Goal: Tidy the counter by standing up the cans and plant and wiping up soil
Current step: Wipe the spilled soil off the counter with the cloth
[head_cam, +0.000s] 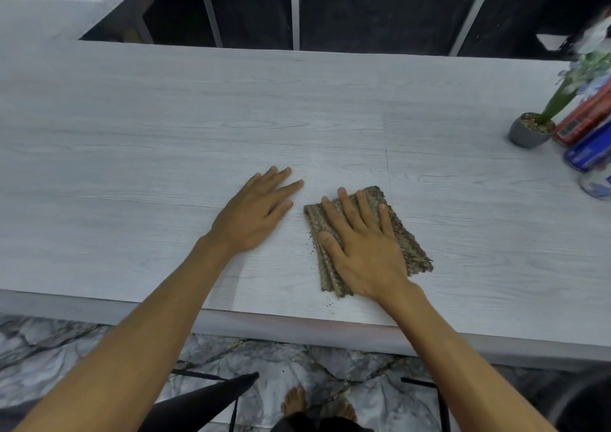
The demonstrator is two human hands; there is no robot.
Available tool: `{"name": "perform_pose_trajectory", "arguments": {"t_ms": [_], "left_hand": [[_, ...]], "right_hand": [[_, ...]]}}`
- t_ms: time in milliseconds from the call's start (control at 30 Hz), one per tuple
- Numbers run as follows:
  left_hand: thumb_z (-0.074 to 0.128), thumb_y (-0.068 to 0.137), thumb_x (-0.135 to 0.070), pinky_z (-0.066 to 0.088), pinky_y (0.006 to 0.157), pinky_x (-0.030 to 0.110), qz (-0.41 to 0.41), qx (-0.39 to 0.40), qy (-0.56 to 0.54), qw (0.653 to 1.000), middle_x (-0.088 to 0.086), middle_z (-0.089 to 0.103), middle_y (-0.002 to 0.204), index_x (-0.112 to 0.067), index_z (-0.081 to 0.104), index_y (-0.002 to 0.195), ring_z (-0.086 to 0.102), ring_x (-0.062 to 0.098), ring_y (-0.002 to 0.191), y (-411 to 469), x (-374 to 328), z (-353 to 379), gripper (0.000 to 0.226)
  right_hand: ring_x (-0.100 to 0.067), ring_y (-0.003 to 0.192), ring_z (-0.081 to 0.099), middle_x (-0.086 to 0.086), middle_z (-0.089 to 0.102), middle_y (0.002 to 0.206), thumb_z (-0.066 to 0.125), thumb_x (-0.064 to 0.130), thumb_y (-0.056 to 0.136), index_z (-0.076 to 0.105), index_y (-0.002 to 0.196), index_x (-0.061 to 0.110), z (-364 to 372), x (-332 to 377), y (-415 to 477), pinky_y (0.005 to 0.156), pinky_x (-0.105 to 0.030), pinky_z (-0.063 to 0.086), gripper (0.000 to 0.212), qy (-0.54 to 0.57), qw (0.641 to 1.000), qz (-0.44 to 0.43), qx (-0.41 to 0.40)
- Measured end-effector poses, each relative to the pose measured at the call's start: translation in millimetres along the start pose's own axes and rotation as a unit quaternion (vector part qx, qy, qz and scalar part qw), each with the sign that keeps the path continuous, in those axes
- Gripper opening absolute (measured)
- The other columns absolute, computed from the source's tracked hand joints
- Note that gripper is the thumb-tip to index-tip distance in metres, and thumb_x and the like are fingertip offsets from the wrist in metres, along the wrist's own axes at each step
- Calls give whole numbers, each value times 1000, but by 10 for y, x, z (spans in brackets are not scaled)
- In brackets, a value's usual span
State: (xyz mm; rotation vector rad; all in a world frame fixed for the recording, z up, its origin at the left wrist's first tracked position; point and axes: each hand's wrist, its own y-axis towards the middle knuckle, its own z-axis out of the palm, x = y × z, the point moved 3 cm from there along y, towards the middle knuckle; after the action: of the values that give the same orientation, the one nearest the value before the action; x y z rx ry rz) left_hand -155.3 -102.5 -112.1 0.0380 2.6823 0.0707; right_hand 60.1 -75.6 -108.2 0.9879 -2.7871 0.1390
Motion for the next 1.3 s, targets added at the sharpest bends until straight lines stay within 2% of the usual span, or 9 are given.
{"name": "perform_pose_trajectory", "arguments": {"t_ms": [200, 333, 400, 500, 667, 767, 867, 1100, 1300], "left_hand": [[31, 103, -42, 2, 121, 30, 3, -8, -5, 1000, -14, 15, 159, -39, 30, 147, 1, 0, 146, 14, 2, -4, 45], [33, 103, -42, 1, 120, 28, 2, -6, -23, 1000, -14, 16, 159, -40, 31, 147, 2, 0, 146, 20, 6, -7, 44], [33, 102, -42, 1, 120, 27, 5, -4, -30, 1000, -13, 17, 159, -39, 32, 146, 2, 0, 146, 19, 14, -10, 44], [37, 101, -41, 2, 120, 27, 3, 0, -63, 998, -12, 19, 158, -35, 38, 145, 4, 0, 146, 9, 16, -57, 44], [36, 101, -42, 2, 120, 28, -35, -15, -50, 998, -11, 17, 159, -37, 35, 146, 4, 3, 146, -156, 124, -161, 45], [29, 102, -45, -2, 119, 27, -46, 4, 0, 999, -10, 7, 161, -37, 23, 150, -3, 3, 146, -284, 163, -100, 49], [24, 102, -45, -5, 119, 26, -44, -1, 35, 998, -11, 3, 161, -37, 17, 151, -6, 4, 146, -326, 149, -75, 50], [23, 103, -44, -3, 120, 27, -44, -15, 50, 998, -10, 5, 161, -36, 18, 151, -5, 4, 147, -330, 134, -63, 49], [24, 103, -44, -4, 119, 25, -41, -12, 37, 998, -11, 4, 161, -37, 18, 151, -5, 2, 146, -340, 145, -67, 49]], "right_hand": [[-17, 146, -18, 7, -12, 160, 5, 58, 96, 2, 152, 40, -34, -152, 164, 117, -45, -15, 59, 4, 998, 57, -4], [-17, 147, -14, 8, -7, 160, 11, 54, 100, 8, 152, 40, -8, 103, 93, 118, -45, -12, 53, 21, 1000, -6, -12], [-16, 149, -4, 9, 6, 161, 15, 50, 102, 20, 150, 40, -20, 50, 53, 119, -42, -7, 50, 34, 999, -30, -30], [-17, 148, 12, 8, 26, 157, 23, 43, 104, 39, 143, 34, -74, -79, 97, 120, -39, 0, 44, 96, 993, 4, -69], [-16, 147, 16, 6, 29, 155, 29, 37, 104, 41, 143, 30, -144, 78, 170, 120, -38, 1, 41, 278, 959, 2, -50], [-18, 148, 6, 6, 19, 159, 22, 45, 103, 33, 146, 36, -44, 324, 102, 120, -42, -3, 45, 175, 982, -63, -14], [-20, 148, -9, 6, -1, 161, 10, 55, 99, 12, 151, 41, 78, 370, 10, 118, -48, -7, 53, 30, 997, -68, -11], [-20, 147, -13, 4, -6, 161, 5, 57, 97, 6, 151, 43, 12, 31, 189, 117, -46, -14, 56, 3, 999, 34, -8], [-17, 147, -14, 9, -9, 160, 7, 57, 98, 4, 150, 44, 43, 268, -9, 117, -44, -13, 54, 8, 997, -70, 10]]}}
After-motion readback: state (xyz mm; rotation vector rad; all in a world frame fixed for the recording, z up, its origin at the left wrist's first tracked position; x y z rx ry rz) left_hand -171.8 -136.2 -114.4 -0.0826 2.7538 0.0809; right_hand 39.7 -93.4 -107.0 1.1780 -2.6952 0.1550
